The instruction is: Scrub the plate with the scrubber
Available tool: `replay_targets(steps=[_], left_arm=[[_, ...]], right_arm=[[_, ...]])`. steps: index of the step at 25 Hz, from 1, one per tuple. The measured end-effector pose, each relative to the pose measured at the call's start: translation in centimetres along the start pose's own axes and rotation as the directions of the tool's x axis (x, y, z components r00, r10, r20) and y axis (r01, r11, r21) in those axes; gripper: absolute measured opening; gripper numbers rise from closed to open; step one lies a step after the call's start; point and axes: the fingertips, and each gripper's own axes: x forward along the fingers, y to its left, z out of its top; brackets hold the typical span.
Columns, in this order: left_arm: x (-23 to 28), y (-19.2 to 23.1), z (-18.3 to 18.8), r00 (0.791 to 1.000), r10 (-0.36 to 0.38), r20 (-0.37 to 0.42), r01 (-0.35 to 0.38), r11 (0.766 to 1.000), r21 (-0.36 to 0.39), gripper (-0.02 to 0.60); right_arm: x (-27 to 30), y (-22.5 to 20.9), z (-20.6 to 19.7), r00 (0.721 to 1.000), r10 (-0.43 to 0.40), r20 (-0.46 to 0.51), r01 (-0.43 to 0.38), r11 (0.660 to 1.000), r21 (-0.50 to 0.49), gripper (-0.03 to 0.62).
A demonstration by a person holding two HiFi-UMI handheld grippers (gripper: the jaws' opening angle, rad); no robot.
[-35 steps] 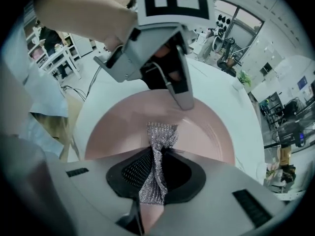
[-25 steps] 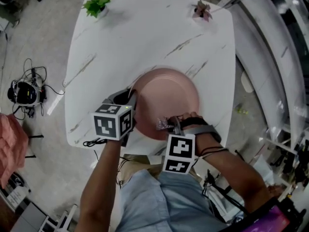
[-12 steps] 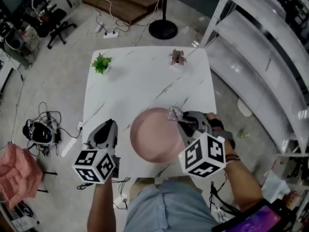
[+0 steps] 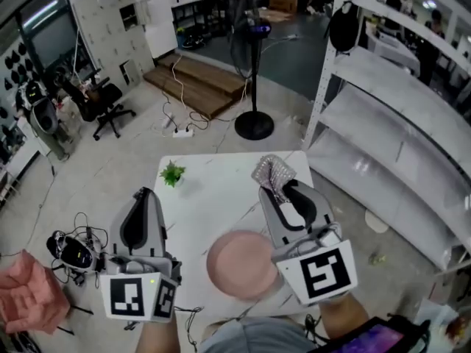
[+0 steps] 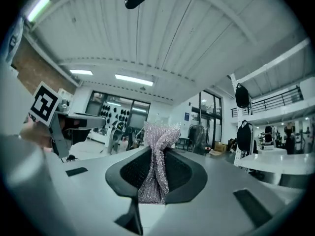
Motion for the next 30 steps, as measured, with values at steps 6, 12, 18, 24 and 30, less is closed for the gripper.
replay_targets(steps=[6, 12, 18, 24, 30], left_arm=[[-0.1, -2.3, -1.2, 0.999, -0.011, 0.051, 0.012, 1.0, -0.021, 0.017], [-0.7, -2.7, -3.6, 1.0, -0.008, -0.021, 0.008, 1.0, 0.001, 0.012], [-0.7, -2.5, -2.7, 1.0, -0.008, -0.016, 0.009, 1.0, 0.025, 0.009], [-1.0, -3.0, -3.2, 1.0, -0.01, -0.012, 0.011, 1.0, 0.03, 0.009], [-1.2, -3.2, -3.7, 0.999, -0.011, -0.032, 0.012, 1.0, 0.026, 0.009]], right_arm=[[-0.7, 0.8, -1.5, 0.999, -0.014, 0.029, 0.012, 0.998, 0.059, 0.095], [-0.9, 1.6, -3.8, 1.0, -0.016, 0.007, 0.016, 0.996, 0.083, 0.087], [-0.4, 1.7, -2.6, 0.999, -0.019, 0.037, 0.016, 0.996, 0.088, 0.086], [-0.6, 2.2, -3.3, 0.999, -0.003, 0.046, -0.001, 0.997, 0.077, 0.086], [-0.7, 2.4, -3.4, 0.999, 0.001, 0.036, -0.004, 0.997, 0.076, 0.086]])
